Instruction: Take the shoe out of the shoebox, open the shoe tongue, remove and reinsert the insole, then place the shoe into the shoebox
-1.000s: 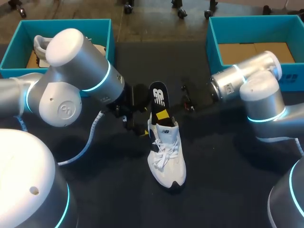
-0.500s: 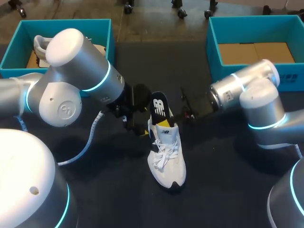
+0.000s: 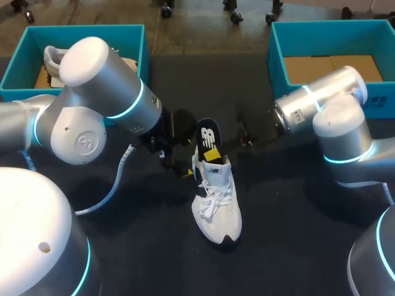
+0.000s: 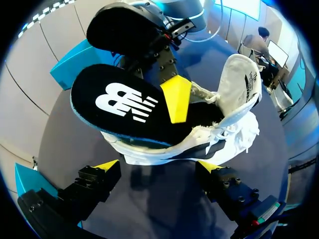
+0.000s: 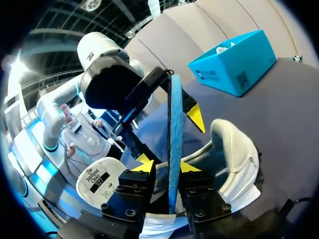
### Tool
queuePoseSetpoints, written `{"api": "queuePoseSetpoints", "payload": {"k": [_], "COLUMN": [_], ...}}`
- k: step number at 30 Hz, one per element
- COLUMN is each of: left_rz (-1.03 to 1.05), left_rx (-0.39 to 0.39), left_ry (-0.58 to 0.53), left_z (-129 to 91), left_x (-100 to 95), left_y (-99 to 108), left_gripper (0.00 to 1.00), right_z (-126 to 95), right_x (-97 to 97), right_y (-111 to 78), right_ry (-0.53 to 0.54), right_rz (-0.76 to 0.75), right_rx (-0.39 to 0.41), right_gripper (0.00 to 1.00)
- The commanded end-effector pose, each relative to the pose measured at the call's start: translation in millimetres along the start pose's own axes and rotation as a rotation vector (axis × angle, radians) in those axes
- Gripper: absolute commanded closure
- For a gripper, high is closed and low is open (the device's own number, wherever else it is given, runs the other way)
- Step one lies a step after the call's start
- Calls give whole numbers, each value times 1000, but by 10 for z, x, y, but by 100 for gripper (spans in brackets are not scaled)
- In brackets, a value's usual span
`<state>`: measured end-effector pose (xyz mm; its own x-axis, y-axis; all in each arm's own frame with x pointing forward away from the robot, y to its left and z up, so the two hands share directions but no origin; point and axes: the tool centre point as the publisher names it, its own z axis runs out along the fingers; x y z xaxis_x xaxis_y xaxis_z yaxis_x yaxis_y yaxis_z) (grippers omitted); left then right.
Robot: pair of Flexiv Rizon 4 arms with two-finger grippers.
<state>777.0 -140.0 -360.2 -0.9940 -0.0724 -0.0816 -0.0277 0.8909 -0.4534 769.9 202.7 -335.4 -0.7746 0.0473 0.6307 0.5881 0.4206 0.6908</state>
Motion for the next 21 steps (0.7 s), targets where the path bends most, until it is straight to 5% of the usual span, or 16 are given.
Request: {"api": "queuePoseSetpoints", "payload": {"k": [1, 6, 8, 21], "left_rz": [0, 0, 0, 0], "left_rx": [-3, -3, -3, -3], "left_ry": [-2, -2, -2, -2], "left_z": [6, 6, 6, 6], "left_x": [3, 3, 3, 3], "left_y": [-5, -5, -5, -5], "left_gripper": [0, 0, 0, 0], "right_z": [-86, -94, -89, 104], "right_x": [-21, -78, -92, -13], "right_y": [61, 104, 108, -170], "right_ry": [-1, 7, 14, 50], "right_rz": [-5, -16, -16, 91], "right_rx": [18, 28, 34, 88], "right_gripper": [75, 81, 100, 100]}}
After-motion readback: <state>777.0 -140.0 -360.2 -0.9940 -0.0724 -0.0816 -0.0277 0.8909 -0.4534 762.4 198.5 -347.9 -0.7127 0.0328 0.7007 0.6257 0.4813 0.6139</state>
